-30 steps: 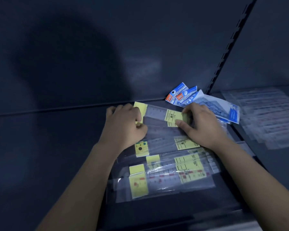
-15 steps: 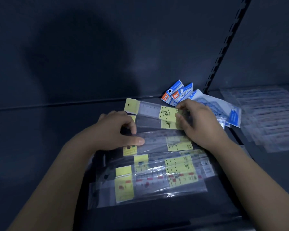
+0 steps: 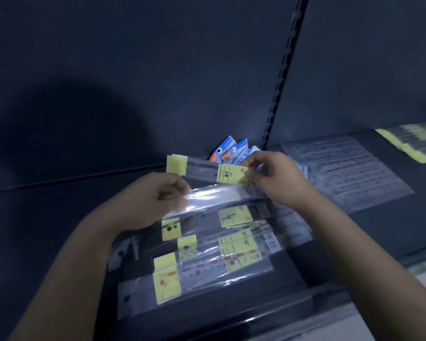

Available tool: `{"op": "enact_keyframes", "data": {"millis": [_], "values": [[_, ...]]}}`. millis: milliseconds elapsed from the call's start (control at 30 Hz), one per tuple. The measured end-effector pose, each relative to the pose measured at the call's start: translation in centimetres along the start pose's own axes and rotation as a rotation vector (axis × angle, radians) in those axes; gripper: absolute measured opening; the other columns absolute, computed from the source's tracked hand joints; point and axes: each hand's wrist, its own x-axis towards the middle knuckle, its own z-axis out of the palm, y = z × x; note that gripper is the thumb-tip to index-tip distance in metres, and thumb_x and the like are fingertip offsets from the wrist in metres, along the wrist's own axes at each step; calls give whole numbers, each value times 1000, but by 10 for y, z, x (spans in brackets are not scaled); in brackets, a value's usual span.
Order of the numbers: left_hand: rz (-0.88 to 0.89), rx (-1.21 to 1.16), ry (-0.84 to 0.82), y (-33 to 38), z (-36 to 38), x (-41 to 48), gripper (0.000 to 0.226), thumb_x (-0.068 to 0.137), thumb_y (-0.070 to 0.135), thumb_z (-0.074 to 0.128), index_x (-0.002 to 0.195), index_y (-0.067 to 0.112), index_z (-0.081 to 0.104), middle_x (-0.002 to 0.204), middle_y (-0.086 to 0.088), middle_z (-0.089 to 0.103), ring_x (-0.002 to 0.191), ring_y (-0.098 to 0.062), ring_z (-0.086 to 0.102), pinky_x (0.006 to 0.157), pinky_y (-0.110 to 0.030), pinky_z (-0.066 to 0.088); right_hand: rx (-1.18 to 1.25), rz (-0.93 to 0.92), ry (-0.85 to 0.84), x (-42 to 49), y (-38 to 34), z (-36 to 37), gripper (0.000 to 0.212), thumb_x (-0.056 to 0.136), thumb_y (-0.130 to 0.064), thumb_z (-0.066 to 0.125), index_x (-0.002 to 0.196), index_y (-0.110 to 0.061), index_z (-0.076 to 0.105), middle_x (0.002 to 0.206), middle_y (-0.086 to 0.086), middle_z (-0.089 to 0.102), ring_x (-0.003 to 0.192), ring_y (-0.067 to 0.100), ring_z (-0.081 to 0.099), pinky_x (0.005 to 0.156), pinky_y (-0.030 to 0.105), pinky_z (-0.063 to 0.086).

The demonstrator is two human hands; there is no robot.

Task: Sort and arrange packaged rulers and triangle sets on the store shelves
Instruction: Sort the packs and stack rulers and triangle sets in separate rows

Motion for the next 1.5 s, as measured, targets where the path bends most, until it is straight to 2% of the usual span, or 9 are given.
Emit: {"op": "enact_keyframes", "data": {"millis": [200, 300, 467, 633, 900, 1067, 1300, 1400, 1500], "values": [[160, -123, -2, 49, 17, 5, 9, 76, 23, 74, 85, 22, 72, 79, 3, 72, 72, -5, 64, 67, -13, 46, -176, -77, 133, -45, -1, -59, 20, 86, -13, 57, 96, -26, 69, 83, -7, 58, 76, 16, 55, 85, 38, 40], [212, -125, -42, 78, 46, 14, 8, 78, 20, 75, 86, 19, 72, 71, -8, 67, 65, -11, 54, 63, -23, 41, -187, -29, 118, -62, 26, -92, 20, 87, -12, 58, 98, -24, 69, 85, -10, 58, 72, 9, 48, 76, 28, 36], [219, -78, -77, 123, 116, 42, 12, 82, 18, 74, 92, 22, 71, 60, 14, 59, 61, -5, 49, 61, -17, 40, -150, 40, 141, -85, 99, -151, 14, 88, -13, 57, 89, -24, 66, 80, -12, 63, 64, 0, 52, 56, 10, 33], [154, -86, -23, 165, 198, 82, 12, 81, 8, 73, 92, 11, 70, 73, 4, 64, 68, -9, 53, 67, -20, 42, -114, 43, 201, -99, 180, -205, 13, 88, -12, 60, 93, -22, 67, 85, -8, 64, 70, 9, 56, 61, 26, 39], [48, 192, 236, 181, 256, 120, 13, 79, 27, 76, 87, 28, 66, 84, 12, 66, 68, -1, 58, 67, -26, 50, -51, -12, 171, -81, 239, -239, 8, 89, -16, 60, 91, -22, 66, 79, -15, 60, 66, -2, 51, 55, 12, 34], [45, 284, 311, 180, 265, 125, 28, 71, 40, 80, 92, 31, 64, 90, 17, 61, 69, 16, 48, 61, -17, 35, 15, -46, 128, -67, 246, -238, 9, 89, -14, 60, 88, -21, 66, 80, -11, 63, 70, 3, 54, 58, 13, 36], [296, 530, 669, 195, 265, 141, 51, 76, 47, 73, 115, 17, 59, 111, 3, 56, 100, -13, 48, 86, -29, 36, 46, -85, 11, -53, 255, -245, 8, 89, -13, 62, 86, -18, 68, 71, -11, 64, 61, -1, 56, 56, 11, 38], [338, 709, 558, 212, 255, 164, 65, 77, 53, 69, 131, 24, 49, 130, 4, 49, 120, -16, 38, 98, -32, 20, 83, -110, -90, -47, 257, -254, 8, 89, -13, 63, 83, -19, 65, 68, -6, 66, 59, 0, 57, 57, 9, 42], [269, 571, 255, 224, 253, 189, 48, 76, 49, 71, 119, 35, 54, 101, 21, 58, 105, -6, 43, 95, -24, 15, 39, -117, -161, -43, 265, -265, 9, 90, -23, 61, 81, -25, 60, 72, -7, 67, 66, 3, 60, 61, 13, 45]]}}
